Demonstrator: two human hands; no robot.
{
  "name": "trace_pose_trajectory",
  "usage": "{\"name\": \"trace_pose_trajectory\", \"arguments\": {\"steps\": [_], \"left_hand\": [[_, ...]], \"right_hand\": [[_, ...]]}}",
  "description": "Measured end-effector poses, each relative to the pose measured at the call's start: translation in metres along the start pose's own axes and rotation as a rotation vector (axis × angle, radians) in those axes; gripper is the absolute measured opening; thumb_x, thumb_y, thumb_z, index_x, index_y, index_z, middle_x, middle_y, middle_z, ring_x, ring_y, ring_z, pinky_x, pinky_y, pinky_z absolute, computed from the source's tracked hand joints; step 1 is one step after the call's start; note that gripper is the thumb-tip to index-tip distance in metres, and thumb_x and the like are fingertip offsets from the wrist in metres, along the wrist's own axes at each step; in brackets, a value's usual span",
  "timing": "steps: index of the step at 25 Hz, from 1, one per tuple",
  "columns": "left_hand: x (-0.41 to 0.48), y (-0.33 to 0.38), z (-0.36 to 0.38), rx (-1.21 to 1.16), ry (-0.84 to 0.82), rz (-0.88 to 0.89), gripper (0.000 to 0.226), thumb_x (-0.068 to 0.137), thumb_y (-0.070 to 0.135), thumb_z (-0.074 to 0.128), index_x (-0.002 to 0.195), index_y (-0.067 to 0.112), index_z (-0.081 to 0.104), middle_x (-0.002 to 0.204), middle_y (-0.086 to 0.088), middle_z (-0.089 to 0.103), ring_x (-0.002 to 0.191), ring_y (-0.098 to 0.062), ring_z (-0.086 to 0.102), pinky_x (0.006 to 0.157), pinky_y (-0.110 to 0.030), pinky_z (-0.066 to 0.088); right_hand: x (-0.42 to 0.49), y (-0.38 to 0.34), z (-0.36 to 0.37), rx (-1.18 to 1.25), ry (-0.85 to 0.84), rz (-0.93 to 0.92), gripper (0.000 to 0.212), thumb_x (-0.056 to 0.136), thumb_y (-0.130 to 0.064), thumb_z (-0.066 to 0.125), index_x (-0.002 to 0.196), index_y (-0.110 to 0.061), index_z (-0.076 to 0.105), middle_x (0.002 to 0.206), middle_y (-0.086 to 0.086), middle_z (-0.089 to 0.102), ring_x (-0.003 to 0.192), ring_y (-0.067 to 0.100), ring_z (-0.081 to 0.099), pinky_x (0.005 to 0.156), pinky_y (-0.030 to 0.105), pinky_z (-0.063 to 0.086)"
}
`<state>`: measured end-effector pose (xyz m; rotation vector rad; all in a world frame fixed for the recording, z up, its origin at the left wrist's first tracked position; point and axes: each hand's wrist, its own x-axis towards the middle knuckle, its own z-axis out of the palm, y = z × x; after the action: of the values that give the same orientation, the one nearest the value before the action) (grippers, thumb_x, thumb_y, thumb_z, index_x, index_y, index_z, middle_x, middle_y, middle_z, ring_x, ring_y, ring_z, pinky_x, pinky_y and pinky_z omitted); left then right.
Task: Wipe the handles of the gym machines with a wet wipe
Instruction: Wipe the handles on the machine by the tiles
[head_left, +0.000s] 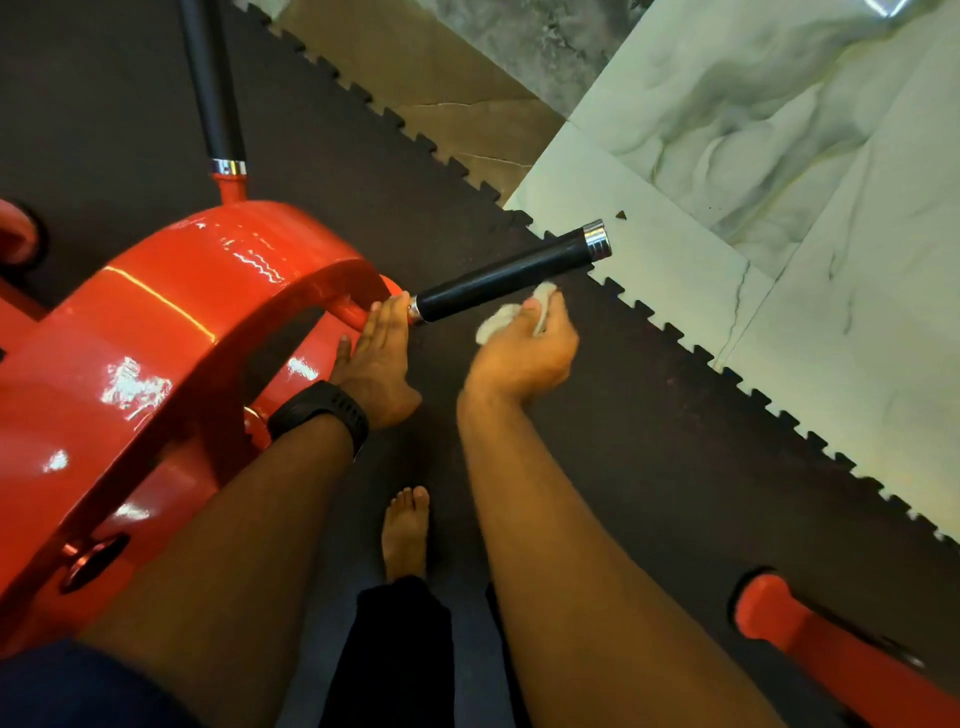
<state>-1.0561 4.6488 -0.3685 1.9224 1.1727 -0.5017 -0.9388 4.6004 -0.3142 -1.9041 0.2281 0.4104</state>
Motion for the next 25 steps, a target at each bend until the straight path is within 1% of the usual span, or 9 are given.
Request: {"name": "trace_pose_trajectory", "arguments": {"steps": [2,4,7,9,12,15,18,22,25], "left_hand": [[0.004,-0.005,-0.002,0.01,-0.005,0.011,0.116,0.086,0.027,0.074,0.157,0.026,-0.018,0.166,0.005,-0.016,0.152,-0.015,-0.016,0.123,-0.053,-0.002],[0.007,-0.007,-0.004,0.023,-0.023,0.029,0.116,0.087,0.04,0.073,0.157,0.024,-0.018,0.166,0.004,-0.016,0.153,-0.015,-0.016,0.123,-0.053,-0.002],[0.003,-0.008,-0.002,0.05,-0.016,0.068,0.117,0.085,0.036,0.075,0.157,0.022,-0.016,0.167,0.002,-0.015,0.153,-0.016,-0.014,0.123,-0.054,0.001],[0.002,-0.01,-0.003,0.057,-0.012,0.068,0.118,0.084,0.027,0.076,0.157,0.024,-0.016,0.167,0.004,-0.013,0.153,-0.014,-0.013,0.123,-0.055,0.001],[0.003,-0.014,-0.003,0.06,-0.01,0.081,0.116,0.084,0.024,0.074,0.157,0.025,-0.016,0.167,0.005,-0.013,0.153,-0.014,-0.014,0.123,-0.055,0.001],[0.004,-0.013,-0.003,0.073,-0.021,0.082,0.119,0.081,0.014,0.073,0.157,0.024,-0.018,0.167,0.004,-0.015,0.153,-0.016,-0.015,0.124,-0.053,-0.001],[0.003,-0.012,-0.005,0.081,-0.039,0.081,0.121,0.077,0.004,0.071,0.157,0.024,-0.018,0.167,0.003,-0.015,0.153,-0.017,-0.016,0.122,-0.05,-0.003],[0.004,-0.012,-0.004,0.078,-0.028,0.076,0.121,0.076,0.003,0.07,0.156,0.024,-0.019,0.166,0.003,-0.016,0.152,-0.016,-0.017,0.123,-0.049,-0.003],[0.004,-0.012,-0.004,0.085,-0.027,0.082,0.122,0.076,0.003,0.07,0.156,0.024,-0.02,0.167,0.003,-0.015,0.152,-0.016,-0.017,0.122,-0.049,-0.003]], "right_hand": [[-0.009,-0.003,0.024,0.192,-0.109,0.308,0.046,0.104,-0.015,0.049,0.149,-0.021,0.042,0.133,0.006,0.059,0.112,0.017,0.064,0.094,0.03,0.054],[-0.024,-0.003,0.03,0.188,-0.198,0.383,0.053,0.105,-0.017,0.046,0.154,-0.026,0.03,0.137,0.005,0.056,0.119,0.019,0.061,0.096,0.029,0.052],[-0.027,0.0,0.026,0.155,-0.229,0.448,0.045,0.104,-0.011,0.046,0.149,-0.017,0.044,0.13,0.006,0.061,0.112,0.017,0.064,0.085,0.017,0.049],[-0.014,-0.001,0.029,0.294,-0.16,0.486,0.041,0.103,-0.004,0.043,0.142,-0.013,0.052,0.115,0.007,0.065,0.098,0.017,0.065,0.082,0.022,0.052],[-0.016,0.005,0.036,0.293,-0.185,0.486,0.042,0.104,-0.007,0.042,0.142,-0.02,0.052,0.123,0.01,0.064,0.099,0.016,0.065,0.085,0.026,0.054],[-0.002,0.005,0.033,0.332,-0.112,0.499,0.028,0.102,-0.004,0.045,0.124,-0.008,0.062,0.103,0.01,0.067,0.08,0.01,0.065,0.069,0.02,0.053],[0.014,-0.003,0.025,0.39,-0.064,0.424,0.038,0.106,-0.009,0.038,0.14,-0.017,0.054,0.119,0.005,0.063,0.104,0.016,0.062,0.077,0.022,0.049],[0.009,0.005,0.021,0.39,-0.133,0.46,0.027,0.106,-0.008,0.037,0.118,-0.018,0.059,0.086,0.003,0.057,0.069,0.012,0.058,0.065,0.026,0.053],[0.027,-0.003,0.016,0.476,-0.068,0.405,0.034,0.105,-0.008,0.038,0.13,-0.016,0.061,0.104,0.006,0.06,0.085,0.016,0.055,0.077,0.031,0.048]]}}
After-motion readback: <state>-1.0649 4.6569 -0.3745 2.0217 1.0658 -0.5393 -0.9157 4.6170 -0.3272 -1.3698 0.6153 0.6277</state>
